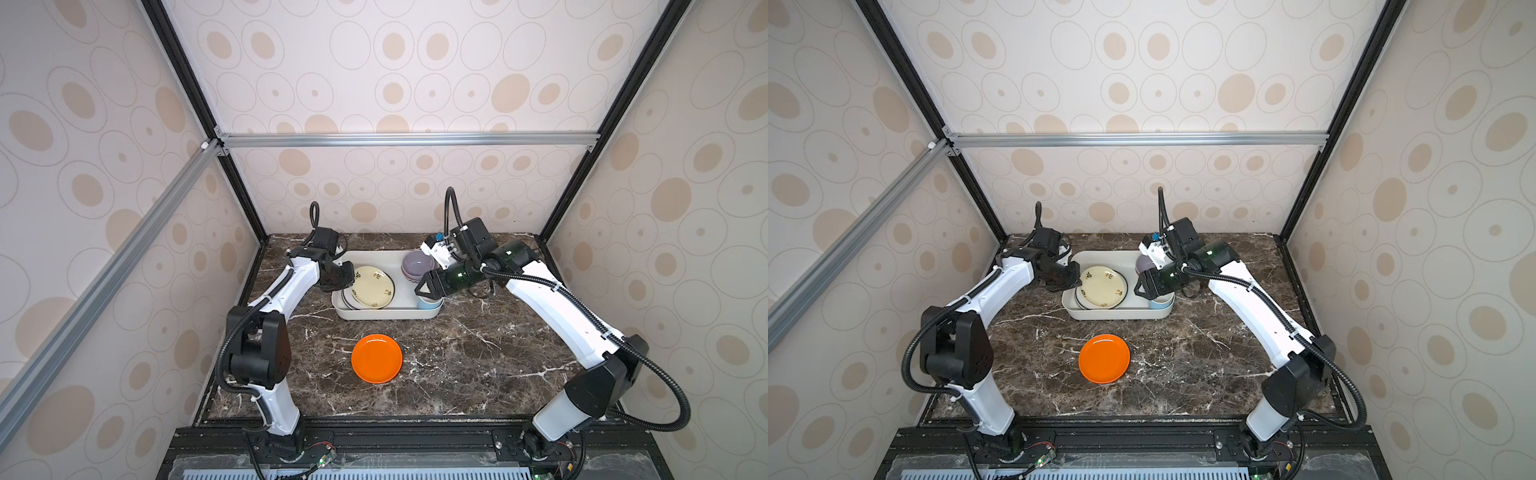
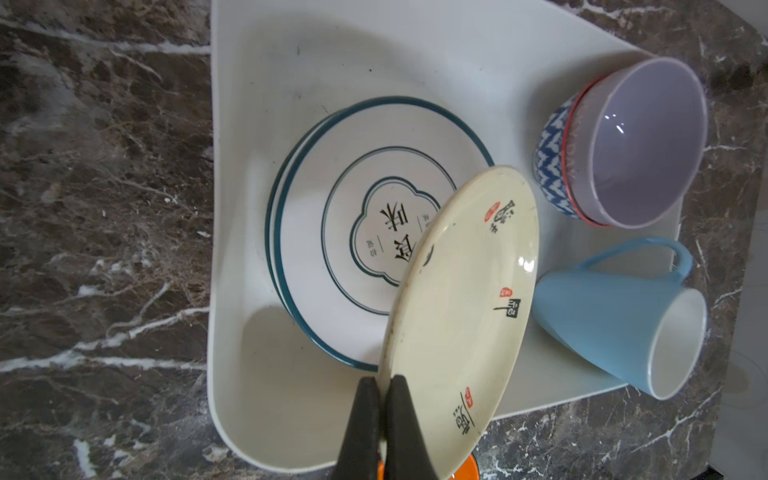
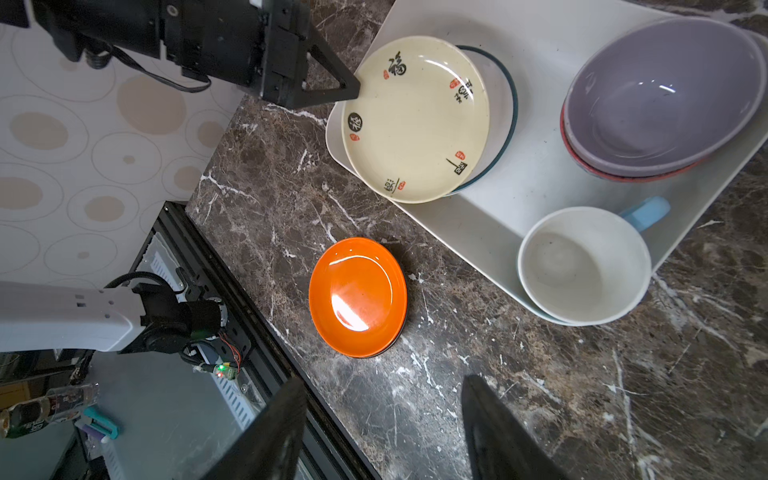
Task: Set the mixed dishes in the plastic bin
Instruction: 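Lower the cream plate into the bin onto the teal-rimmed plate, left gripper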
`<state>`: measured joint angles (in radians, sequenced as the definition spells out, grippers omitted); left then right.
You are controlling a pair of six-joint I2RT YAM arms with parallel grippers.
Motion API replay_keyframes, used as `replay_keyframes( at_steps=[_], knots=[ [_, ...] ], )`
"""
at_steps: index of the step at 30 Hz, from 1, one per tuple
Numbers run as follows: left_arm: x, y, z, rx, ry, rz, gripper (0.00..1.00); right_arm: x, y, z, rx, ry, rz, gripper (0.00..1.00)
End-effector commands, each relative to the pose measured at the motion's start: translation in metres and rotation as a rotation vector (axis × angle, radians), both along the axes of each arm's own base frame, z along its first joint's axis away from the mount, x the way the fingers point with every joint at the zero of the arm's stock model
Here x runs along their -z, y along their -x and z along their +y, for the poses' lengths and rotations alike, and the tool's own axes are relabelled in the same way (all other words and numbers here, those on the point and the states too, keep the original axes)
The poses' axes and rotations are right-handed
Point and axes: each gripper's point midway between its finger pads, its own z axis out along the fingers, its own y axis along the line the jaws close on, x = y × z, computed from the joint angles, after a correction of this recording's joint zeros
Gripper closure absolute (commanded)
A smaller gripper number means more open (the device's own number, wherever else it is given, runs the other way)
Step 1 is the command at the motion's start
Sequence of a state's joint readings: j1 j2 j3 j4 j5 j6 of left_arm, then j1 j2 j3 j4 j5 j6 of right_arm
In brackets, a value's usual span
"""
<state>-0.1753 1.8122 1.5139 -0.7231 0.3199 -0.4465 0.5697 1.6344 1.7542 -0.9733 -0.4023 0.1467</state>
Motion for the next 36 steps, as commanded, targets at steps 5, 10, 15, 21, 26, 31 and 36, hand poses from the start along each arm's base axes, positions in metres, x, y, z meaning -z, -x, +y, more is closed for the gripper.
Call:
replay_keyframes(
  at_steps=[5,10,15,21,26,31,36],
  knots=[
    [-0.003,-0.045,-0.003,0.048,0.036,-0.082,1.00,0.003,-0.016,0.001,0.000,0.057,0.011,0.10],
    [0.015,-0.060,0.002,0.046,0.031,-0.063,1.00,0.005,-0.024,0.004,0.001,0.079,0.016,0.09],
    [0.035,-0.062,0.007,0.049,0.022,-0.030,1.00,0.007,-0.031,0.008,0.013,0.084,0.032,0.00],
    [0.050,-0.057,0.010,0.058,0.024,0.010,1.00,0.006,-0.036,0.011,0.032,0.079,0.043,0.00],
    [0.054,-0.044,0.009,0.068,0.033,0.037,1.00,0.009,-0.037,0.009,0.046,0.086,0.056,0.00],
    [0.058,-0.028,0.009,0.084,0.035,0.058,0.81,0.009,-0.033,0.008,0.060,0.076,0.067,0.00],
    [0.045,-0.021,0.012,0.079,0.025,0.030,0.60,0.008,-0.025,0.004,0.074,0.073,0.070,0.00]
  ],
)
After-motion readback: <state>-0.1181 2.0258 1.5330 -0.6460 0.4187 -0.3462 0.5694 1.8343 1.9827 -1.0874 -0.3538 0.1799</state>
